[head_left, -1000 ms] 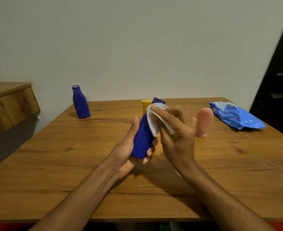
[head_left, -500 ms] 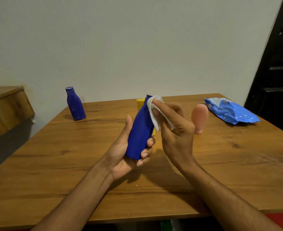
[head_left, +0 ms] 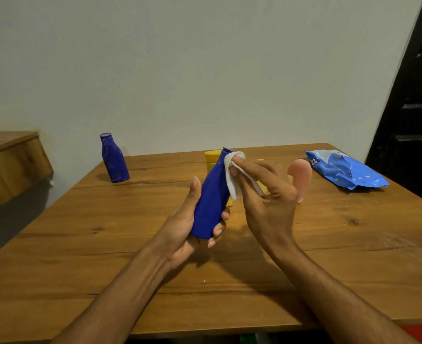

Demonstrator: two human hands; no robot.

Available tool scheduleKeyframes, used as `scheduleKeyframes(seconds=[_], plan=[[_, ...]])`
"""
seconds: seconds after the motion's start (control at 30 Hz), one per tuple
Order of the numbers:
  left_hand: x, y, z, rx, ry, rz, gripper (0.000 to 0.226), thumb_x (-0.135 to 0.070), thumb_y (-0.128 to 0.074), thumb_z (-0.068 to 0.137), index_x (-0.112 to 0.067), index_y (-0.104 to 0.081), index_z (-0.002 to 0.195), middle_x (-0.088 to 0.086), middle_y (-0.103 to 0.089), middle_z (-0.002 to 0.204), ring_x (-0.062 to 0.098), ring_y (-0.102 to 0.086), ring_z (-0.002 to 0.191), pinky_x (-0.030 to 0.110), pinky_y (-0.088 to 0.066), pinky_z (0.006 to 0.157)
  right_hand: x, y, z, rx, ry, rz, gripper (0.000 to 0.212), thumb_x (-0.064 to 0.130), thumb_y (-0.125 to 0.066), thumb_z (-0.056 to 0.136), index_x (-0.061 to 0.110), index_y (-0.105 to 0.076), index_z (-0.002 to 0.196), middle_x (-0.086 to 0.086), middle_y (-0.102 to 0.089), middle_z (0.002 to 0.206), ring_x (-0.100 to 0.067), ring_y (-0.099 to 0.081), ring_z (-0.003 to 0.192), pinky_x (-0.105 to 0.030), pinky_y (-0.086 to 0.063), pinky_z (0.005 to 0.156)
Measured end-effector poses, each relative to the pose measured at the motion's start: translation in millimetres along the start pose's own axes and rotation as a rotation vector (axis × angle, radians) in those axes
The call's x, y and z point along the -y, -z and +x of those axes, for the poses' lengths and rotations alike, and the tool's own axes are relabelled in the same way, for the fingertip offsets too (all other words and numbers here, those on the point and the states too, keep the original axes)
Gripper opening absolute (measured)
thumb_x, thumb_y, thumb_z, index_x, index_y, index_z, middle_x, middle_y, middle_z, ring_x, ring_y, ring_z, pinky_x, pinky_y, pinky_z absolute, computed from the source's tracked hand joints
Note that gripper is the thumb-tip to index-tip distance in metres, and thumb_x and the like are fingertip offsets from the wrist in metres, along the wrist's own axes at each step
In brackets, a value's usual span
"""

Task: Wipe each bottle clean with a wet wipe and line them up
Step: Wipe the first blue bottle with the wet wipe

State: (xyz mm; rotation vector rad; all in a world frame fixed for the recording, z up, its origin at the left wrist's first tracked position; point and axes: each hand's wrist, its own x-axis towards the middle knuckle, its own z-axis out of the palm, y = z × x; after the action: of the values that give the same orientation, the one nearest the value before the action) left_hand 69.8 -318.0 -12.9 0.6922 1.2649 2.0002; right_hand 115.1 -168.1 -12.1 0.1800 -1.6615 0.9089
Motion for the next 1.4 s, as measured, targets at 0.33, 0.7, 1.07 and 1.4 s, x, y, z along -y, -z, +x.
scheduleKeyframes(seconds=[0.33,0.7,1.07,1.4], plan=[[6,-5,0,-0.198,-0.137,0.377,0.072,-0.073,-0.044,0.083,-0.009,-0.062,0.110,0.010,-0.068,0.086,0.019,-0.057,0.063,0.029,-0.047,0.051,-1,-1,1,-0.018,0.052,-0.141,0.029,0.031,-0.062,0.089,0.027,-0.066,0.117,0.013,-0.054,0.102,-0.013,-0.054,0.095,-0.054,-0.047,0.071],[8,-7,-1,-0.259,-0.261,0.520,0.054,-0.059,-0.040,0.087,-0.013,-0.066,0.103,0.005,-0.068,0.081,0.016,-0.057,0.062,0.029,-0.046,0.052,1,-2,0,0.063,0.057,-0.179,0.030,0.034,-0.057,0.089,0.035,-0.057,0.118,0.010,-0.052,0.104,-0.017,-0.054,0.095,-0.053,-0.047,0.071],[3,-4,0,-0.036,-0.080,0.117,0.070,-0.077,-0.062,0.068,-0.019,-0.068,0.108,0.009,-0.063,0.082,0.015,-0.055,0.059,0.025,-0.048,0.045,1,-3,2,0.002,-0.071,0.086,0.024,0.027,-0.060,0.092,0.028,-0.064,0.115,0.005,-0.066,0.107,-0.022,-0.060,0.104,-0.052,-0.053,0.076],[2,2,-1,0.112,0.054,-0.183,0.065,-0.068,-0.050,0.081,-0.013,-0.060,0.115,0.007,-0.057,0.081,0.014,-0.055,0.058,0.025,-0.050,0.047,15,0,8,0.029,-0.314,0.301,0.018,0.017,-0.065,0.089,0.019,-0.070,0.106,0.009,-0.072,0.098,-0.008,-0.067,0.096,-0.012,-0.048,0.073]])
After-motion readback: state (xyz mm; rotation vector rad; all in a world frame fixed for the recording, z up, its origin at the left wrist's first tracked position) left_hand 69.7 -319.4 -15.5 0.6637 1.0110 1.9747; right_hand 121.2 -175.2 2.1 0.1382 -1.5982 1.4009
